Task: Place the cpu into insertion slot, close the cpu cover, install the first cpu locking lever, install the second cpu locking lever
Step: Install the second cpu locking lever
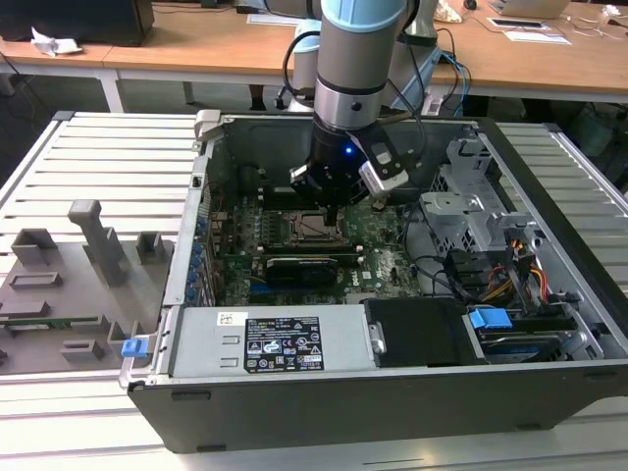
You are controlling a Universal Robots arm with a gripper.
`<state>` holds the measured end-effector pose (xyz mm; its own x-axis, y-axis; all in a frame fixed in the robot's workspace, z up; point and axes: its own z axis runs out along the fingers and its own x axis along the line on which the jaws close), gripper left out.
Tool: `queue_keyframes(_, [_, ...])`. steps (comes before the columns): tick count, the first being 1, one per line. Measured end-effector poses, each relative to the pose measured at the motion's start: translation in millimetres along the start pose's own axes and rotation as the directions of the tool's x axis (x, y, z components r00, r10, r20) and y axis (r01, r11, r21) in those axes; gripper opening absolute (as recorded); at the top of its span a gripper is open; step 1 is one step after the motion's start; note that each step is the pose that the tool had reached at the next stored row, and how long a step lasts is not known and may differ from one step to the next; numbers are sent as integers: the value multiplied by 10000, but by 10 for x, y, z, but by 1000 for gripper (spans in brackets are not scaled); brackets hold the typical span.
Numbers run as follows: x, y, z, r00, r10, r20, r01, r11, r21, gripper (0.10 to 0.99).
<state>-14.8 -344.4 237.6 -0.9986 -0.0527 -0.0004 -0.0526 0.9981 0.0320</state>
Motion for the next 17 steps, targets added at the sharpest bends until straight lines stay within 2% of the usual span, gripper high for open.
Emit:
queue_keyframes(3, [0,-23,-7,10000,-2,2,2,10000,-16,106])
queue_keyframes(5, [3,-63,-5,10000,-1,5,1,10000,-86,106])
queue_keyframes(7, [5,-91,-1,10000,-4,-6,4,9997,-257,106])
queue_keyframes(9, [6,-116,5,10000,-5,-30,4,9989,-470,106])
queue_keyframes(11, [8,-151,10,10000,-8,-28,6,9983,-576,106])
queue_keyframes(14, [10,-191,10,10000,-8,-26,7,9980,-629,106])
queue_keyframes(17, [11,-214,15,10000,-54,-16,52,9966,-825,106])
